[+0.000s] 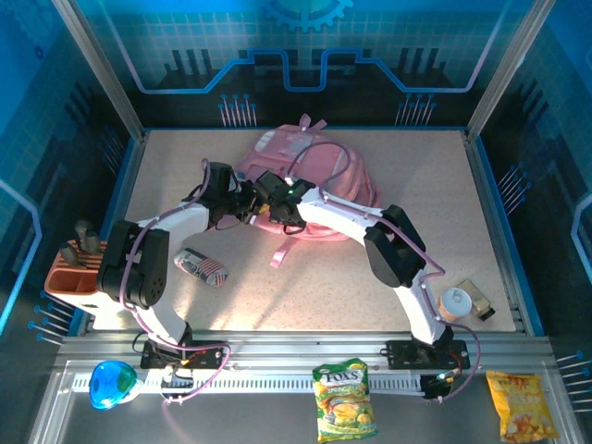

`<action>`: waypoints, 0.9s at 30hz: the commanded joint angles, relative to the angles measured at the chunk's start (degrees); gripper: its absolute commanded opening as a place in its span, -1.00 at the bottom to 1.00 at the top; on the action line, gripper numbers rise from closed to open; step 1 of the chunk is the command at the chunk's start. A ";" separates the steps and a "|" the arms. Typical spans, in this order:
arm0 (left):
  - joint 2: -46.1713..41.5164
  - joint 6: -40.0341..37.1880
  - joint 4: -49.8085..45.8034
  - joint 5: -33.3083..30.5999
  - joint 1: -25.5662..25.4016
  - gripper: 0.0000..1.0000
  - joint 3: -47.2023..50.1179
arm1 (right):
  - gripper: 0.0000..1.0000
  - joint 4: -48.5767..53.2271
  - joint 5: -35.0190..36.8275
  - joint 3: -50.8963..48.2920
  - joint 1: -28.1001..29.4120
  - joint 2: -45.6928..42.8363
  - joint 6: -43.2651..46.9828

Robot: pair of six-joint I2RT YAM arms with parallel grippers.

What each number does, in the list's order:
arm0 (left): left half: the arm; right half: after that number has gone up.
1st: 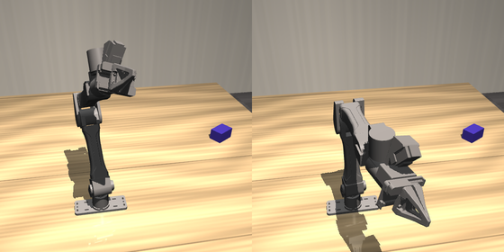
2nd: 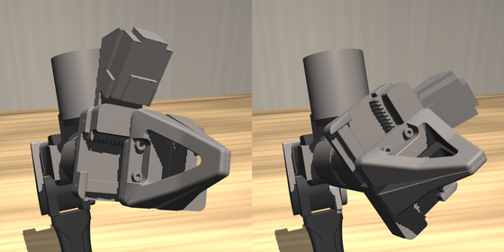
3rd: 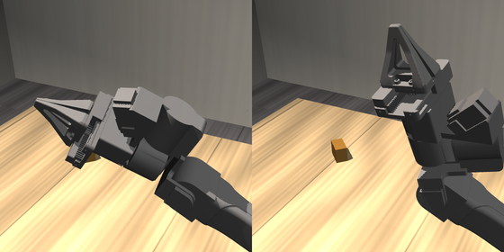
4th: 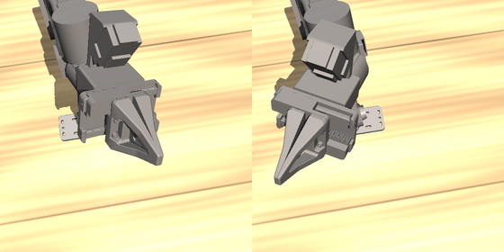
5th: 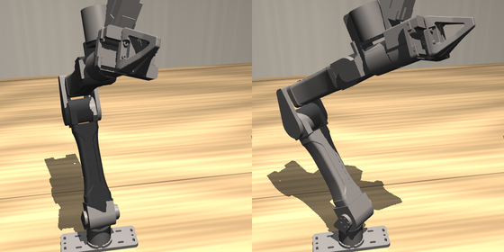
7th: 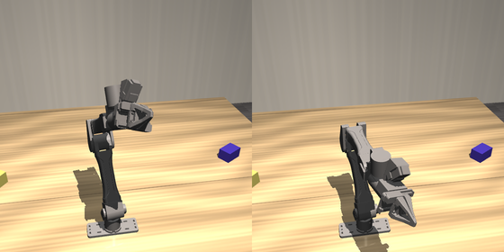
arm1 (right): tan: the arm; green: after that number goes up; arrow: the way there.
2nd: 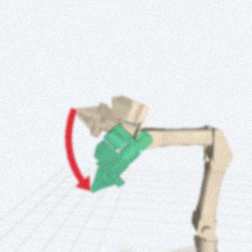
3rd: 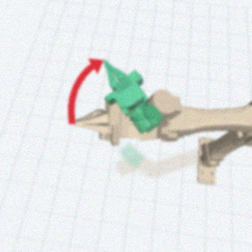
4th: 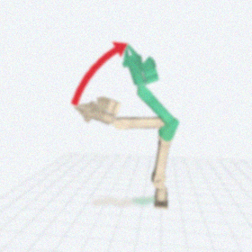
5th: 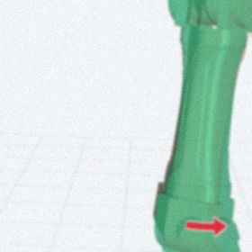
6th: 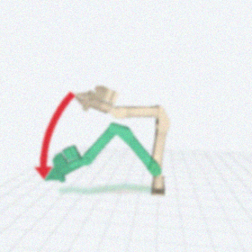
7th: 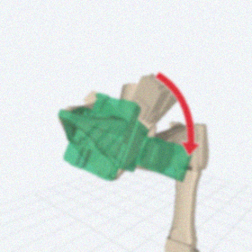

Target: Pack the student bag

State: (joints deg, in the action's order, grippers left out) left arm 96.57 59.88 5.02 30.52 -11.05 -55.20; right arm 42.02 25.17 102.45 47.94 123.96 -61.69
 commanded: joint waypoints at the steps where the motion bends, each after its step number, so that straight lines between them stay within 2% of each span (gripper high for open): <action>1: -0.36 -0.87 -0.08 1.60 -0.20 -1.00 -1.99 | -0.73 1.77 2.94 -3.74 -0.39 -4.60 1.69; 9: -0.13 -2.33 -2.11 -0.17 0.08 -1.00 -1.55 | -0.72 -0.56 3.57 -11.22 -0.73 -10.16 3.46; 11: -0.95 -2.33 -2.94 -1.21 0.06 -0.89 -0.55 | -0.73 -2.83 1.66 -11.56 -1.08 -10.39 5.32; 16: -3.47 0.34 -1.87 -3.64 -0.46 -0.39 3.16 | -0.78 -3.88 -1.06 -9.54 -1.59 -8.86 7.34; 20: -3.95 2.59 -0.26 -4.64 -0.70 -0.12 4.22 | -0.74 -3.68 -1.79 -9.40 -1.49 -8.63 7.72; 22: -3.34 3.45 0.23 -5.41 -1.07 -0.05 4.14 | -0.70 -3.95 -1.87 -10.20 -1.46 -9.26 7.52; 27: 0.36 5.97 2.32 -5.88 -2.04 -0.02 2.11 | -0.60 -5.90 -2.90 -13.20 -1.50 -11.34 7.03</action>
State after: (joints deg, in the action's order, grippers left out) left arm 94.98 63.05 5.87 25.74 -12.34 -51.64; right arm 36.95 23.07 90.87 46.70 114.93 -54.76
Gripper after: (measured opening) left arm 0.485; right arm 0.192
